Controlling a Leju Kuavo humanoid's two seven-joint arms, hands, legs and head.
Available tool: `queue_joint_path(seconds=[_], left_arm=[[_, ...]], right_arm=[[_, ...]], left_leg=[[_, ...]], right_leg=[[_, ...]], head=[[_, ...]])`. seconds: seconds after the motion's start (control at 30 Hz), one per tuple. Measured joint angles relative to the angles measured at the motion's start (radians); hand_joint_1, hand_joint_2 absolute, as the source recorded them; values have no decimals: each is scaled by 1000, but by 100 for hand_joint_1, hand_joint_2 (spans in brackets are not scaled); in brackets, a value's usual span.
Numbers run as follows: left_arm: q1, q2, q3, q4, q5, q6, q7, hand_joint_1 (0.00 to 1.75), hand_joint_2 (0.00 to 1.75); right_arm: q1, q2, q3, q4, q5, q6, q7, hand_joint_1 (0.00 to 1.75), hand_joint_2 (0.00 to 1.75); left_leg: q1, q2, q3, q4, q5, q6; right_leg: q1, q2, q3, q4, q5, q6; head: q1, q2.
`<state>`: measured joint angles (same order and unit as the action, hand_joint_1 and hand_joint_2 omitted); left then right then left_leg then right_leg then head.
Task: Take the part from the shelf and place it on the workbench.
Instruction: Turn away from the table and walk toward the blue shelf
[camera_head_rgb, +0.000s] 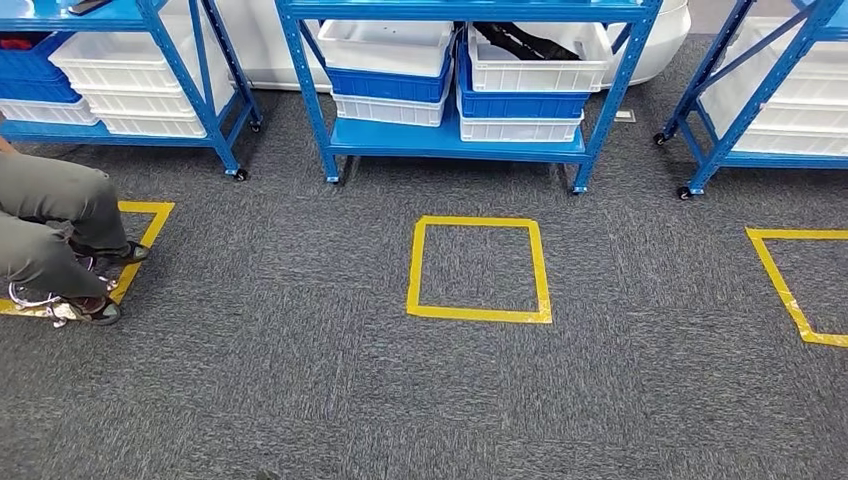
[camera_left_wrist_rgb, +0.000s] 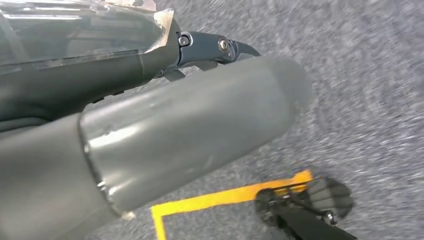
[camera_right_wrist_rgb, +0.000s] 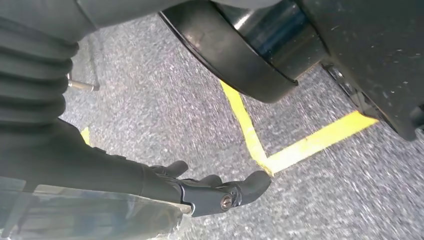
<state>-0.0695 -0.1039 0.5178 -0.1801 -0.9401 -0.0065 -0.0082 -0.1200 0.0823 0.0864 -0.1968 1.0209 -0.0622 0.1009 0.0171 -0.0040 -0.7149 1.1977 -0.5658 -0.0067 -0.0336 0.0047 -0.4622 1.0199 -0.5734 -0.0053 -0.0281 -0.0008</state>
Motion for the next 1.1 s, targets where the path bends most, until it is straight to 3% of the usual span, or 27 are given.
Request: queue_joint_path(seconds=[0.07, 0.1, 0.13, 0.2, 0.27, 0.33, 0.37, 0.43, 0.47, 0.5, 0.57, 0.6, 0.63, 0.7, 0.77, 0.8, 0.83, 0.9, 0.93, 0.97, 1.0, 1.03, 1.1], left_arm=[[1, 3, 1, 0, 1, -2, -3, 0, 0], [1, 4, 1, 1, 2, -3, -2, 0, 0], [1, 5, 1, 1, 3, -5, -2, 0, 0], [1, 4, 2, 1, 6, -6, -2, 0, 0], [2, 3, 3, 1, 6, -6, 0, 0, 0], [2, 4, 5, 1, 6, -8, 0, 0, 0], [3, 4, 6, 1, 6, -10, 1, 0, 0], [6, 4, 6, 1, 6, -13, 2, 0, 0], [8, 3, 6, 1, 5, -15, 2, 0, 0], [9, 2, 6, 1, 4, -16, 3, 0, 0], [12, 1, 7, 2, 0, -20, 5, 0, 0], [13, 1, 7, 2, 0, -21, 5, 0, 0], [14, 1, 7, 3, -1, -22, 6, 0, 0], [14, 1, 7, 3, -1, -22, 6, 0, 0], [14, 1, 7, 2, -1, -23, 8, 0, 0], [12, 1, 7, 2, -3, -24, 9, 0, 0], [10, 2, 7, 1, -4, -25, 11, 0, 0], [8, 2, 7, 1, -7, -25, 13, 0, 0], [9, 2, 7, 1, -8, -25, 13, 0, 0], [10, 2, 7, 1, -9, -25, 13, 0, 0], [10, 3, 7, 1, -10, -25, 13, 0, 0], [10, 3, 8, 1, -11, -26, 13, 0, 0], [12, 5, 8, 1, -14, -26, 13, 0, 0]], right_arm=[[-2, 2, 0, 0, 3, 6, 1, 0, 175], [-3, 3, 0, 0, 4, 9, 2, 0, 175], [-4, 3, -1, 1, 4, 10, 3, 0, 175], [-5, 3, -1, 0, 6, 11, 5, 0, 175], [-5, 1, -1, 1, 9, 11, 6, 0, 175], [-5, 0, -1, 1, 12, 11, 7, 0, 175], [-3, -1, -2, 1, 12, 11, 7, 0, 175], [0, -2, -4, 1, 12, 10, 7, 0, 175], [1, -3, -6, 1, 12, 10, 6, 0, 175], [3, -3, -7, 1, 12, 11, 6, 0, 175], [8, -4, -9, 2, 11, 12, 6, 0, 175], [10, -5, -9, 3, 10, 12, 6, 0, 175], [11, -5, -10, 3, 10, 13, 6, 0, 175], [11, -5, -10, 3, 10, 13, 6, 0, 175], [10, -5, -11, 3, 11, 12, 6, 0, 175], [9, -6, -11, 3, 13, 12, 7, 0, 175], [10, -6, -12, 2, 16, 11, 7, 0, 175], [14, -6, -13, 2, 19, 10, 8, 0, 175], [16, -6, -14, 2, 19, 10, 8, 0, 175], [19, -6, -14, 2, 19, 10, 8, 0, 175], [21, -6, -15, 2, 20, 10, 8, 0, 175], [22, -6, -15, 2, 20, 10, 8, 0, 175], [25, -6, -16, 3, 22, 10, 6, 0, 175]], left_leg=[[-3, 6, 17, -99, 110, 9], [-7, 9, 24, -127, 145, 15], [-10, 8, 28, -142, 158, 22], [-13, 3, 55, -163, 147, 37], [-13, -2, 92, -182, 139, 53], [-14, -4, 119, -189, 123, 65], [-15, -6, 130, -189, 112, 69], [-16, -10, 160, -189, 85, 70], [-17, -12, 178, -189, 71, 68], [-17, -14, 195, -189, 57, 66], [-18, -16, 220, -188, 32, 60], [-18, -16, 225, -187, 25, 58], [-19, -16, 226, -186, 21, 57], [-19, -17, 228, -185, 21, 57], [-22, -17, 235, -188, 9, 50], [-23, -16, 231, -163, 10, 43], [-20, -13, 199, -103, 6, 32], [-11, -7, 98, 47, -22, 12], [-6, -5, 46, 97, -52, 5], [-4, -4, 18, 103, -76, 0], [-2, -3, 2, 82, -78, -2], [0, -2, -2, 39, -52, -2], [-1, 4, 5, -73, 71, 5]], right_leg=[[1, 0, 21, -3, -23, 10], [2, 0, 28, -12, -32, 17], [5, 0, 41, -15, -32, 26], [9, -2, 59, -13, -21, 45], [11, -3, 36, 51, -15, 54], [12, -3, -46, 170, -41, 46], [13, -3, -95, 221, -68, 40], [16, -3, -162, 249, -117, 38], [17, -3, -174, 221, -116, 44], [17, -3, -176, 172, -87, 55], [19, -5, -174, 74, 28, 76], [20, -5, -174, 46, 73, 82], [21, -6, -175, 36, 99, 84], [21, -6, -175, 35, 100, 84], [25, -8, -167, 28, 109, 65], [22, -9, -149, 18, 110, 44], [20, -9, -125, 8, 105, 21], [9, -5, -78, -7, 81, -5], [7, -2, -62, -8, 67, -7], [5, 1, -47, -9, 54, -5], [3, 3, -29, -9, 40, -2], [0, 4, -10, -9, 26, 2], [0, 5, 18, -12, -4, 12]], head=[[0, 0], [-1, 0], [-1, 0], [0, 0], [2, 0], [4, 0], [5, 0], [6, 0], [6, 0], [7, 0], [11, 0], [13, 0], [14, 0], [14, 0], [13, 0], [12, 0], [12, 0], [11, 0], [10, 0], [10, 0], [10, 0], [10, 0], [9, 0]])
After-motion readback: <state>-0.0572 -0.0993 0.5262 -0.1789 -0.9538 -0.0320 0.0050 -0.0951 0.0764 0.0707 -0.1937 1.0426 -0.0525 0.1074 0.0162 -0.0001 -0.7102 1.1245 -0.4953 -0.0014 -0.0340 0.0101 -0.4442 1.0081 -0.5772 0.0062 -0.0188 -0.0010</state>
